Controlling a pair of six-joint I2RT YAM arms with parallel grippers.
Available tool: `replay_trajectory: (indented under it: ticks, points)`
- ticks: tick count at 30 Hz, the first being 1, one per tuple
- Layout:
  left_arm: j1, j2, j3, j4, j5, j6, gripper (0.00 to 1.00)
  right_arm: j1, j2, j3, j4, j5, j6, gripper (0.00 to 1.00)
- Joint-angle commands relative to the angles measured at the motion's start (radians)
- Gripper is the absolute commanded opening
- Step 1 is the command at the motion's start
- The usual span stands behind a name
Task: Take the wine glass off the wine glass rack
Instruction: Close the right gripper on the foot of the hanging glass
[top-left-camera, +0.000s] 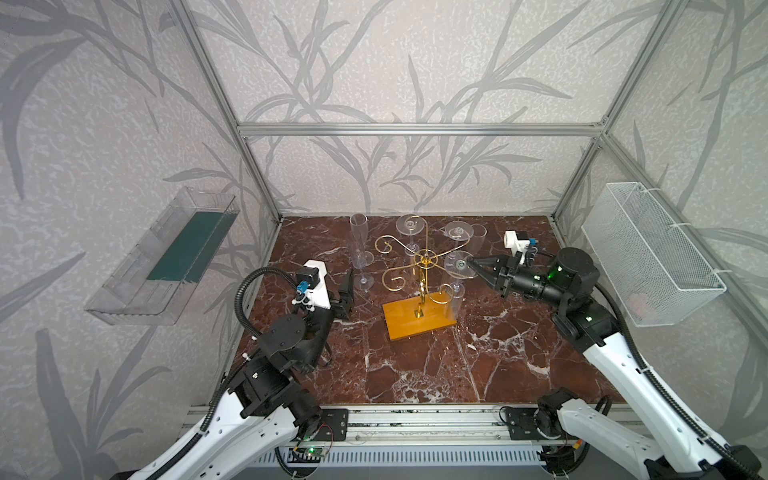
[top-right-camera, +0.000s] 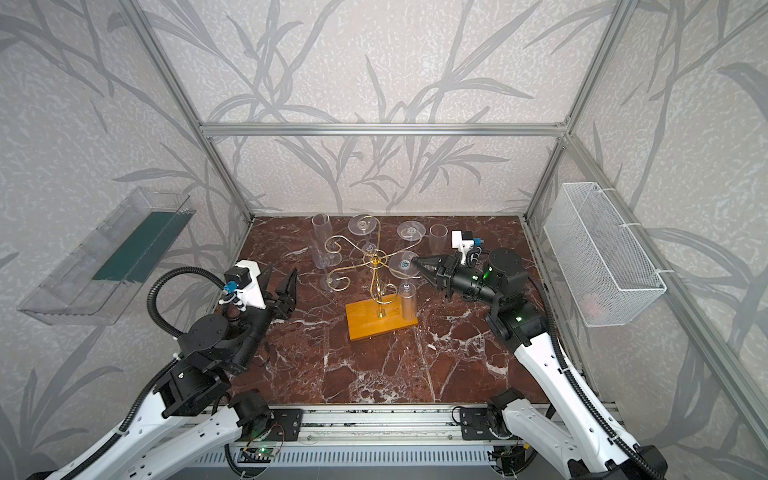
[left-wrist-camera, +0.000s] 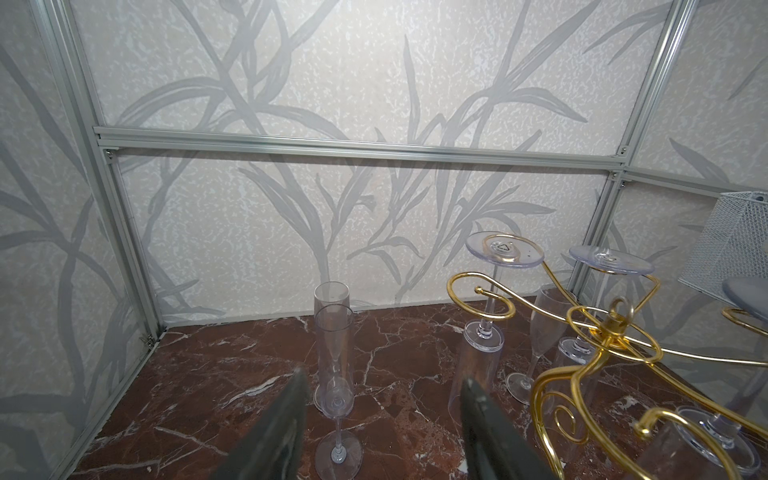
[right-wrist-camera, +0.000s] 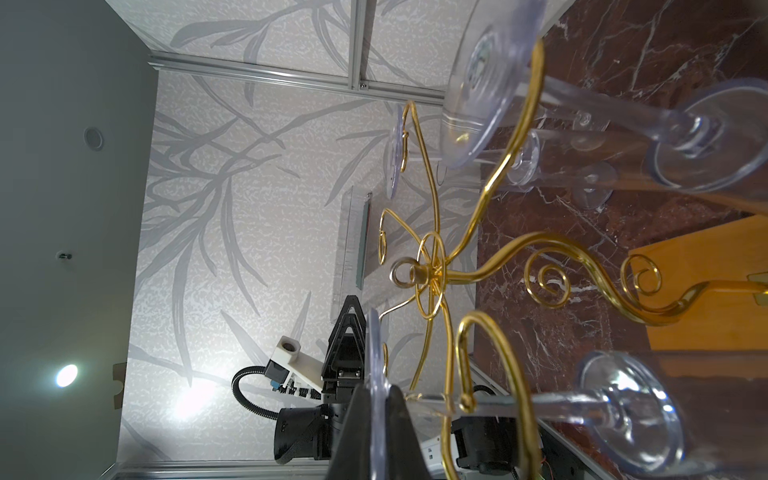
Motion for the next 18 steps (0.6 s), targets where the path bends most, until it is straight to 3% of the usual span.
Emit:
replay_trajectory:
  ticks: [1, 18]
  points:
    - [0.006, -0.017, -0.004, 0.0, -0.007, -0.009, 0.6, 0.011, 0.026, 0.055, 0.08, 0.016, -0.02, 0.0]
    - [0.006, -0.077, -0.014, -0.042, -0.036, -0.006, 0.6, -0.037, 0.104, 0.112, 0.102, 0.115, -0.054, 0.0]
